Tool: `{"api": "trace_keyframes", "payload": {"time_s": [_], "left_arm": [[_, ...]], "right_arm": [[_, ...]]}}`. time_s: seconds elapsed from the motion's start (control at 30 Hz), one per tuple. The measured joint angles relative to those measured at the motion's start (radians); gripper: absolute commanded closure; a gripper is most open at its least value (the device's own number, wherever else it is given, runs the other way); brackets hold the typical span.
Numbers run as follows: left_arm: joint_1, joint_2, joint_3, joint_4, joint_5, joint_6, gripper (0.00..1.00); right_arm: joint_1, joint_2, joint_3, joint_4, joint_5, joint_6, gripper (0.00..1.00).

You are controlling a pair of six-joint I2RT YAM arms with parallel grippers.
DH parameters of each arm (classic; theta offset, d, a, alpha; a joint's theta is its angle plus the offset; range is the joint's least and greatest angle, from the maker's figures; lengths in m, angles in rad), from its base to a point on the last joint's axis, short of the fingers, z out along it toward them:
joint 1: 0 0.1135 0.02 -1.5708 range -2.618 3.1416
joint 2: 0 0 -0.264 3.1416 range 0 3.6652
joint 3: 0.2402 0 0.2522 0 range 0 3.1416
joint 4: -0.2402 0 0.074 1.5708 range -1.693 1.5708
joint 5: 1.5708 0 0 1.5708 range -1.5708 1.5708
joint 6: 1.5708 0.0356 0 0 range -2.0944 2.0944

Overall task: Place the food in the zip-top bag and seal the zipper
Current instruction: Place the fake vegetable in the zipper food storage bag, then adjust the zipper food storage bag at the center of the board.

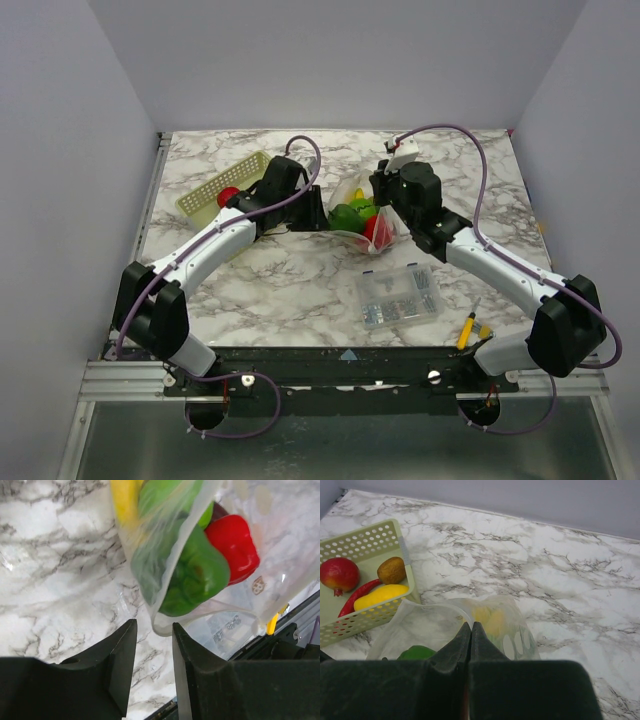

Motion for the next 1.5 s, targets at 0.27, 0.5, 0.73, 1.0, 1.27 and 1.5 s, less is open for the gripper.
{"api": "trace_keyframes", "payload": {"time_s": [0.27,0.5,0.73,1.0,1.27,1.5], "left_arm": [[0.000,-0.001,-0.055,0.043,0.000,-0.051,0.74],[0.000,0.020,-0.020,0.055,0.000,-0.053,0.90],[0.000,0.050,0.032,0.036,0.005,-0.047,1.00],[0.019,0.050,0.212,-0.078,0.066,-0.065,1.00],[0.040,0.049,0.319,-0.122,0.128,-0.105,1.00],[0.085,0.003,0.137,-0.117,0.151,-0.127,1.00]], "right_arm": [[0.000,0.000,0.000,0.000,0.000,0.000,1.00],[0.000,0.000,0.000,0.000,0.000,0.000,1.00],[0.000,0.000,0.000,0.000,0.000,0.000,1.00],[0.000,-0.005,-0.010,0.013,-0.039,0.026,1.00],[0.000,-0.012,-0.004,0.011,-0.245,0.158,1.00],[0.000,0.033,0.103,-0.143,-0.347,0.306,1.00]]}}
